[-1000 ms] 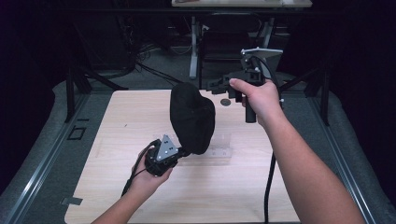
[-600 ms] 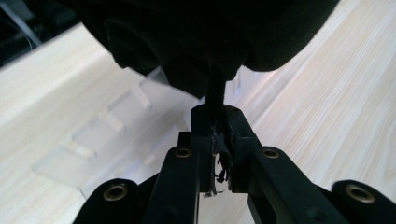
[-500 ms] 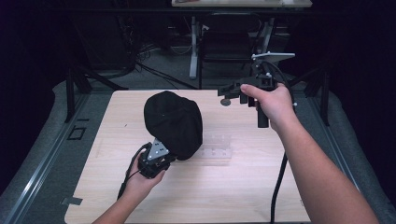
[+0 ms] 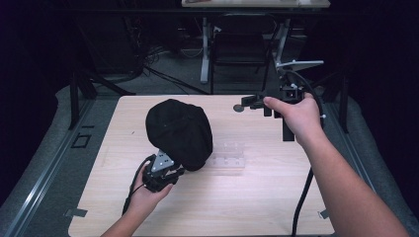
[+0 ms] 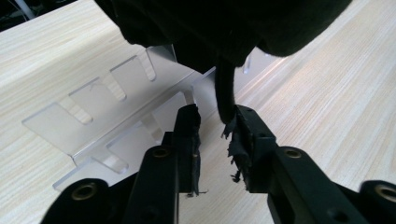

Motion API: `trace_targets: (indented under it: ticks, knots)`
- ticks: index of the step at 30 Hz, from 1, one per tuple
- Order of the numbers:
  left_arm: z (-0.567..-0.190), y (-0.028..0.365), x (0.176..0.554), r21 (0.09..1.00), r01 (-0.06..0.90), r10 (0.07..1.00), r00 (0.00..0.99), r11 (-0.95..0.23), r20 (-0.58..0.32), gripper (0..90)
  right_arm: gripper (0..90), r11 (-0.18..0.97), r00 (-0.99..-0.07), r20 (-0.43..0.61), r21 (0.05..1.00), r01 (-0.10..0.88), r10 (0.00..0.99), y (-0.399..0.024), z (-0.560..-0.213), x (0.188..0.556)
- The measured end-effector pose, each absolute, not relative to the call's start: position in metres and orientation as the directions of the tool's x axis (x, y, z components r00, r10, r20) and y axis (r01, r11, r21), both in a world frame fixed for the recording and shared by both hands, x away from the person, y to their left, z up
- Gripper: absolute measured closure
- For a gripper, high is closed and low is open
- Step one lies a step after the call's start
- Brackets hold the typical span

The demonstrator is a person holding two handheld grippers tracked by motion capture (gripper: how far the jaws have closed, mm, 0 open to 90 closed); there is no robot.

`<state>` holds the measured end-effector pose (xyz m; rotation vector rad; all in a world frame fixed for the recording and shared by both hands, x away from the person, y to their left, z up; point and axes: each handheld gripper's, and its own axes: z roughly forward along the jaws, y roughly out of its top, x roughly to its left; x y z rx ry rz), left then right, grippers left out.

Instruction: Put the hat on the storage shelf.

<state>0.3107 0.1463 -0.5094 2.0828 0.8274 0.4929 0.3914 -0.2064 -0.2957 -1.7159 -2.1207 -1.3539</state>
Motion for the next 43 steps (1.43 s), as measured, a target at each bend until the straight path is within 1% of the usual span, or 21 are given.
trace_targets:
  ticks: [2, 5, 6, 7, 10, 18, 21, 28, 29, 30, 33, 36, 41, 42, 43]
  knots:
    - [-0.510, 0.148, 0.310, 0.809, 0.384, 0.707, 0.705, -0.444, 0.053, 67.4, 55.8, -0.026, -0.359, 0.564, 0.562, 0.827, 0.744, -0.209, -0.297, 0.390]
    - [-0.510, 0.152, 0.308, 0.808, 0.392, 0.716, 0.696, -0.441, 0.052, 63.6, 55.9, -0.005, -0.366, 0.525, 0.577, 0.817, 0.768, -0.211, -0.298, 0.386]
    - [-0.510, 0.153, 0.308, 0.807, 0.395, 0.714, 0.699, -0.438, 0.046, 62.8, 55.9, -0.003, -0.365, 0.524, 0.574, 0.819, 0.770, -0.211, -0.298, 0.385]
    - [-0.511, 0.155, 0.307, 0.811, 0.412, 0.715, 0.699, -0.417, 0.012, 62.4, 55.9, 0.002, -0.366, 0.519, 0.575, 0.818, 0.772, -0.212, -0.298, 0.385]
    - [-0.510, 0.163, 0.305, 0.812, 0.415, 0.720, 0.694, -0.411, 0.010, 59.6, 56.3, 0.018, -0.371, 0.502, 0.575, 0.818, 0.781, -0.212, -0.299, 0.381]
    - [-0.515, 0.192, 0.300, 0.815, 0.455, 0.764, 0.644, -0.359, -0.023, 51.7, 56.7, 0.077, -0.370, 0.401, 0.585, 0.807, 0.838, -0.215, -0.308, 0.369]
    - [-0.521, 0.200, 0.299, 0.817, 0.472, 0.782, 0.621, -0.331, -0.042, 50.5, 56.5, 0.107, -0.377, 0.353, 0.593, 0.798, 0.856, -0.216, -0.314, 0.363]
    - [-0.532, 0.206, 0.301, 0.816, 0.485, 0.794, 0.606, -0.315, -0.054, 48.6, 56.2, 0.164, -0.390, 0.270, 0.599, 0.784, 0.880, -0.217, -0.337, 0.350]
    - [-0.533, 0.206, 0.301, 0.816, 0.481, 0.789, 0.612, -0.321, -0.051, 48.3, 55.9, 0.178, -0.396, 0.244, 0.609, 0.773, 0.885, -0.218, -0.346, 0.345]
    - [-0.534, 0.205, 0.301, 0.817, 0.478, 0.787, 0.615, -0.323, -0.049, 48.3, 55.9, 0.178, -0.396, 0.244, 0.609, 0.773, 0.885, -0.218, -0.346, 0.345]
    - [-0.537, 0.204, 0.300, 0.815, 0.474, 0.784, 0.619, -0.334, -0.039, 47.9, 55.8, 0.207, -0.402, 0.204, 0.607, 0.767, 0.893, -0.219, -0.361, 0.339]
    - [-0.538, 0.205, 0.299, 0.815, 0.469, 0.788, 0.615, -0.340, -0.025, 47.1, 55.7, 0.211, -0.402, 0.200, 0.604, 0.768, 0.893, -0.223, -0.377, 0.333]
    - [-0.540, 0.203, 0.298, 0.816, 0.468, 0.782, 0.622, -0.339, -0.032, 46.3, 55.3, 0.191, -0.387, 0.214, 0.602, 0.775, 0.897, -0.232, -0.398, 0.327]
    - [-0.540, 0.201, 0.298, 0.818, 0.459, 0.774, 0.633, -0.348, -0.026, 46.4, 55.1, 0.193, -0.384, 0.208, 0.599, 0.777, 0.899, -0.233, -0.401, 0.326]
    - [-0.539, 0.199, 0.297, 0.821, 0.450, 0.768, 0.641, -0.352, -0.021, 46.6, 55.0, 0.209, -0.387, 0.178, 0.607, 0.767, 0.905, -0.234, -0.403, 0.323]
